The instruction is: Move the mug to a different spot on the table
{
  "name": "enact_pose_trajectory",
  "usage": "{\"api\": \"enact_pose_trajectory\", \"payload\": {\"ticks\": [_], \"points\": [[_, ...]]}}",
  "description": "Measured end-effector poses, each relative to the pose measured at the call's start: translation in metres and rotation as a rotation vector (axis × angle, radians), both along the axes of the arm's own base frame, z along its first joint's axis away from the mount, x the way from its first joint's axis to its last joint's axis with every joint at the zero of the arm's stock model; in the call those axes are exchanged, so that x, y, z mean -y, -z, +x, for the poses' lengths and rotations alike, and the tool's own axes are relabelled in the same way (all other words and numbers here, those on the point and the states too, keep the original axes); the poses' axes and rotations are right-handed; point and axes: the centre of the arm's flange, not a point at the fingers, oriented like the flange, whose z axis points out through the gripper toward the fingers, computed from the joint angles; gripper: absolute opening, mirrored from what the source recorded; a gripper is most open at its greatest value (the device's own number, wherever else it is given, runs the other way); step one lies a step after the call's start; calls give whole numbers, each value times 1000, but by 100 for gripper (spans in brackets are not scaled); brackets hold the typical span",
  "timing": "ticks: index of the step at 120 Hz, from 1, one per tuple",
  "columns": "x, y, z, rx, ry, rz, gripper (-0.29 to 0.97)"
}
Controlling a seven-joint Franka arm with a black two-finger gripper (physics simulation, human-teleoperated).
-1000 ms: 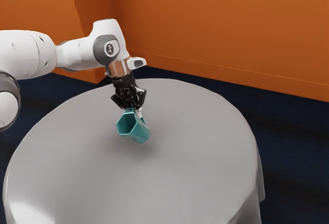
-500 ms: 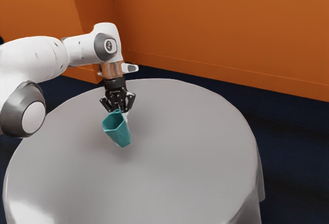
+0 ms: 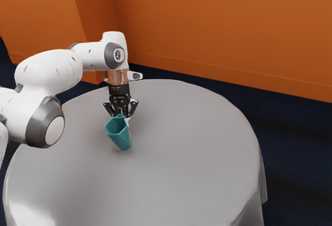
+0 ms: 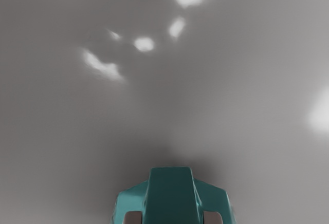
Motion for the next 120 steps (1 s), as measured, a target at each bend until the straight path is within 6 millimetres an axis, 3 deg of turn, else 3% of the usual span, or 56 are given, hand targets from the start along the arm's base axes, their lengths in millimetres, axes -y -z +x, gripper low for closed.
{"api": "enact_pose_trajectory", "payload": {"ticks": [29,65,100,109,120], "points": [[-4,16,2,-13,-7,0,0],[-10,23,1,-20,-26,-14,44],[-9,18,2,-10,-28,-22,60],[-7,2,4,13,-27,-32,62],[-6,-51,4,87,-23,-42,63]]}}
